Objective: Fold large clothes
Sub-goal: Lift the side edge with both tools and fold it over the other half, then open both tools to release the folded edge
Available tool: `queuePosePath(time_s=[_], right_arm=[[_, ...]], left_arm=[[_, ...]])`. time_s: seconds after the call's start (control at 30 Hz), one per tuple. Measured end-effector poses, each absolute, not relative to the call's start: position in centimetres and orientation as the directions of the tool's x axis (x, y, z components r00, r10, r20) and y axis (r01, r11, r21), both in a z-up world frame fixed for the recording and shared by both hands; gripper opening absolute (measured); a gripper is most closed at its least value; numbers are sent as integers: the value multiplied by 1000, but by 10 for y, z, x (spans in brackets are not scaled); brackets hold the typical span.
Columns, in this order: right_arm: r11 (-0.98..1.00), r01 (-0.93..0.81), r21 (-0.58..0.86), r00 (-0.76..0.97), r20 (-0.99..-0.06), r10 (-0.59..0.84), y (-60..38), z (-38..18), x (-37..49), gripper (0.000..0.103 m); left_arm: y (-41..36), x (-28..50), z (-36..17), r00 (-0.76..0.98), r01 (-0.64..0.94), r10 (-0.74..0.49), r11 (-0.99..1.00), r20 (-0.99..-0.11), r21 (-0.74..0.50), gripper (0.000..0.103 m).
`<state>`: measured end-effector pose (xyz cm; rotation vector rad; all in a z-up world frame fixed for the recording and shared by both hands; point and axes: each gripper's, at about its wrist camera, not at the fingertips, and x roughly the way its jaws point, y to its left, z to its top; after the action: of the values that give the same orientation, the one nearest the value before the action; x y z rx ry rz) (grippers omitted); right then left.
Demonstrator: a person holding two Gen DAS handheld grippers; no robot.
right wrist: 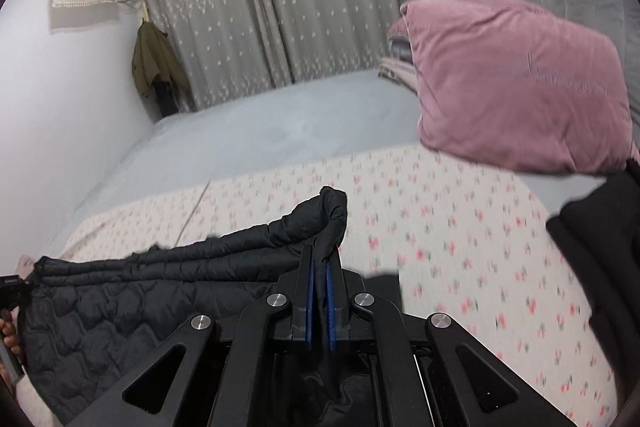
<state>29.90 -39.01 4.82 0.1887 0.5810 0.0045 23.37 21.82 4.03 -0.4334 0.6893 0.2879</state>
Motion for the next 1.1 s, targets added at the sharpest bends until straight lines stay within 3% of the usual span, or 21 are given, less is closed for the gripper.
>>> queuePosePath(time_s=[0.17,0.4,0.53,0.63,0.73,0.8,0.83,0.87,0.97,1.1], right_arm=[[983,137,126,812,-583,-38,-388,30,339,4],[969,232,86,711,-695,-109,-395,-26,382,4],[962,274,-1,657,-730,-188,-386,-43,389,7],[952,302,40,627,-761,-167,-397,-53,389,22],[934,333,130,604,-790,-106,-413,-48,382,40],[911,348,220,631,-774,-54,-420,-30,367,56],[896,347,277,663,-749,-25,-422,-18,356,75],[887,342,311,690,-724,-12,-421,-5,344,83],[922,252,292,712,-702,28,-400,22,310,83],[958,180,224,661,-749,51,-372,27,272,84]], left_arm=[[208,278,11,697,-406,183,898,-693,-172,6],[210,295,-29,647,-436,212,891,-733,-127,8],[206,297,-37,638,-431,206,894,-742,-123,16],[209,296,-37,640,-418,171,895,-749,-153,22],[217,288,-26,646,-404,114,890,-755,-211,37],[224,270,-7,677,-405,90,874,-730,-267,42],[227,261,4,699,-402,85,868,-710,-292,46],[228,250,16,718,-400,82,861,-691,-314,53],[222,218,41,744,-372,31,850,-668,-374,64],[188,192,41,704,-298,-32,894,-709,-336,67]])
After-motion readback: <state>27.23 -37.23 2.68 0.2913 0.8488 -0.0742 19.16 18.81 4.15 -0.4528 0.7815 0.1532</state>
